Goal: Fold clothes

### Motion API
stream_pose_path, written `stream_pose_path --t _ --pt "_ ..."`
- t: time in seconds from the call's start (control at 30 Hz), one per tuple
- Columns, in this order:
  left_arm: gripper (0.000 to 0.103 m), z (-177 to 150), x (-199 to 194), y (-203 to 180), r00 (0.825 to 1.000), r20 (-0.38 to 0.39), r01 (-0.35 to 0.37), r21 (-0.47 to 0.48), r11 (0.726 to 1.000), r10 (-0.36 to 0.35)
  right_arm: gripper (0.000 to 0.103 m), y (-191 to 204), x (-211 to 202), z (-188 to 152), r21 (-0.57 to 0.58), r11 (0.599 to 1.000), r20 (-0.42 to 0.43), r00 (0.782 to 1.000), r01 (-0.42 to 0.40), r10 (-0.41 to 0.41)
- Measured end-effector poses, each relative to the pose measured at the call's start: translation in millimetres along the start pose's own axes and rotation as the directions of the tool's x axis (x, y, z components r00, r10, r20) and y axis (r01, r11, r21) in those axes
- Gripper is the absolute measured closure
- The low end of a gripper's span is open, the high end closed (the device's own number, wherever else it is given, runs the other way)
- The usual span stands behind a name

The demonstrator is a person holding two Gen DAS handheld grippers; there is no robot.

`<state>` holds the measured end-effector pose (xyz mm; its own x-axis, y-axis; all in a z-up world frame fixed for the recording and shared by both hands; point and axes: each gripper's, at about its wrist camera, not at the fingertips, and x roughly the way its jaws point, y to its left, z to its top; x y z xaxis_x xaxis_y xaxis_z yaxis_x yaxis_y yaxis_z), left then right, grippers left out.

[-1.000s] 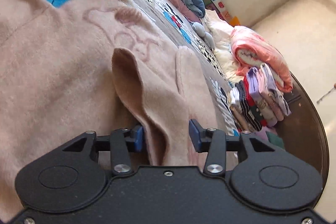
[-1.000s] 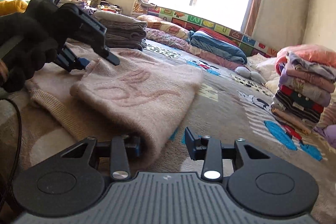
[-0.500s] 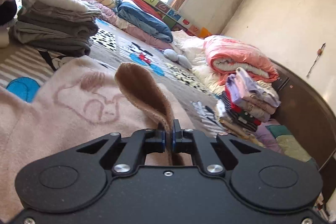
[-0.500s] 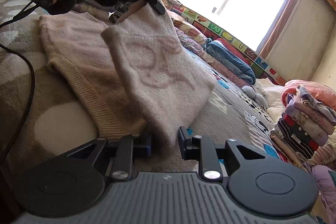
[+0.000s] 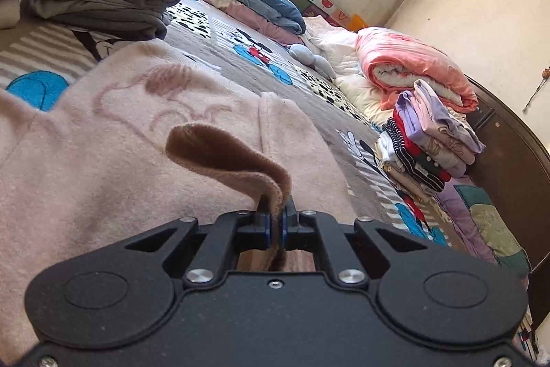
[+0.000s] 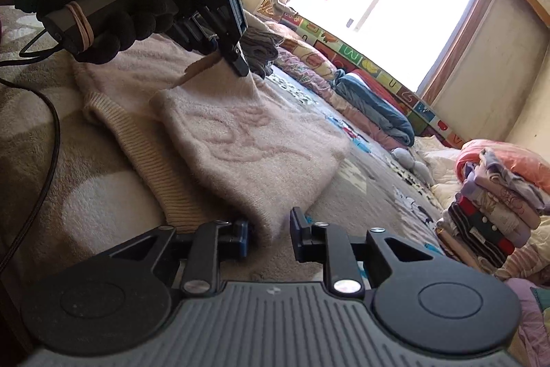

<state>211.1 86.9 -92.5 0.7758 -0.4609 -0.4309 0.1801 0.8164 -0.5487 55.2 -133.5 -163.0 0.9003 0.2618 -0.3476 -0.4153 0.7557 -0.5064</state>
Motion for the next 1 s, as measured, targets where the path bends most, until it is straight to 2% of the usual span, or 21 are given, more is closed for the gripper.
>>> stream_pose_path --t 0.07,0.1,0.17,0.23,0.3,0.33,0.37,0.43,0.5,0.57,0.63,0.7,0.8,0.9,1.0 --pt "0.1 2.6 -2.3 -4.7 1.0 0.012 0.004 0.015 1.0 -0.005 0.076 0.5 -2.8 1.1 -0.007 1.0 0.018 1.0 0.001 0.0" --pt "0.1 4.0 -3.8 -6.8 1.0 0.021 0.013 0.023 1.0 -0.014 0.077 -1.1 -1.0 0.0 0.017 1.0 -0.005 1.0 -0.017 0.017" --pt "0.1 4.0 -1.1 -7.1 1.0 0.018 0.019 0.034 0.999 -0.02 0.078 -14.0 7.4 -6.1 0.155 0.986 -0.08 0.995 -0.054 0.067" --pt "0.1 -0.3 8.1 -0.6 1.0 -0.014 -0.018 0.022 1.0 0.018 0.078 -32.3 9.2 -12.9 0.315 0.946 -0.101 0.989 -0.071 0.108" --pt "0.1 -1.9 10.8 5.6 1.0 -0.023 -0.015 -0.013 1.0 0.014 0.078 -38.1 6.7 -16.2 0.367 0.926 -0.1 0.986 -0.085 0.13" --pt "0.1 -1.7 11.0 6.9 1.0 -0.024 -0.013 -0.019 1.0 0.013 0.078 -37.3 4.3 -16.8 0.366 0.927 -0.098 0.987 -0.084 0.128" --pt "0.1 -0.7 9.7 5.6 1.0 -0.02 -0.009 -0.014 1.0 0.009 0.073 -34.4 1.7 -16.1 0.341 0.937 -0.091 0.989 -0.08 0.118" --pt "0.1 0.3 7.4 2.7 1.0 -0.016 0.005 -0.009 1.0 -0.005 0.067 -21.1 -3.6 -10.2 0.213 0.975 -0.056 0.995 -0.064 0.078" --pt "0.1 1.1 6.5 -1.1 1.0 -0.01 0.015 0.002 1.0 -0.015 0.066 -7.8 -8.9 -4.3 0.081 0.996 -0.016 0.999 -0.041 0.043" --pt "0.1 2.2 5.8 -5.6 1.0 -0.001 0.026 0.015 1.0 -0.026 0.067 3.7 -12.1 0.5 -0.033 0.999 0.02 1.0 -0.02 0.021" --pt "0.1 5.3 4.1 -10.2 0.999 0.016 0.044 0.029 0.999 -0.045 0.068 6.9 -6.0 0.5 -0.067 0.997 0.019 0.999 -0.033 0.035" --pt "0.1 8.2 1.7 -13.2 0.998 0.035 0.059 0.04 0.997 -0.06 0.075 3.1 0.9 -0.6 -0.029 0.998 -0.012 0.998 -0.055 0.055" --pt "0.1 10.6 -1.1 -12.8 0.997 0.047 0.062 0.042 0.997 -0.064 0.074 -2.8 2.9 -0.4 0.017 0.996 -0.038 0.996 -0.082 0.083" --pt "0.1 6.2 9.5 -2.2 0.999 -0.028 -0.025 0.033 0.999 0.026 0.075 -7.5 2.4 0.6 0.047 0.993 -0.051 0.993 -0.106 0.108" --pt "0.1 1.6 10.5 6.7 0.998 -0.046 -0.034 0.004 0.999 0.034 0.076 -12.2 2.0 1.6 0.077 0.989 -0.064 0.989 -0.129 0.134"
